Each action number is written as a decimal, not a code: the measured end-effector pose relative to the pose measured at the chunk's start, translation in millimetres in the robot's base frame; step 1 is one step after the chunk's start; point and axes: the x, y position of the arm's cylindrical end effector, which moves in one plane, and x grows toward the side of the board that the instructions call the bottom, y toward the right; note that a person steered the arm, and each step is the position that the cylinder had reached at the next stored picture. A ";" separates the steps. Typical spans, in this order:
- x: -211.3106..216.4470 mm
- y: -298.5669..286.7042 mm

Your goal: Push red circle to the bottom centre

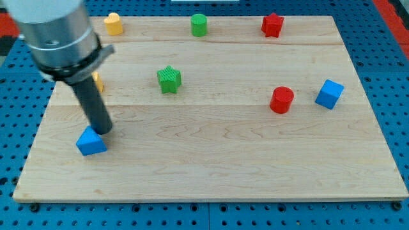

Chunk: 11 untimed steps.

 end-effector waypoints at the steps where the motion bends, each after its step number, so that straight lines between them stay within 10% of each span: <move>1: 6.2 43.1; 4: 22.3 29.6; 8: -100.3 229.9; 11: -113.2 311.7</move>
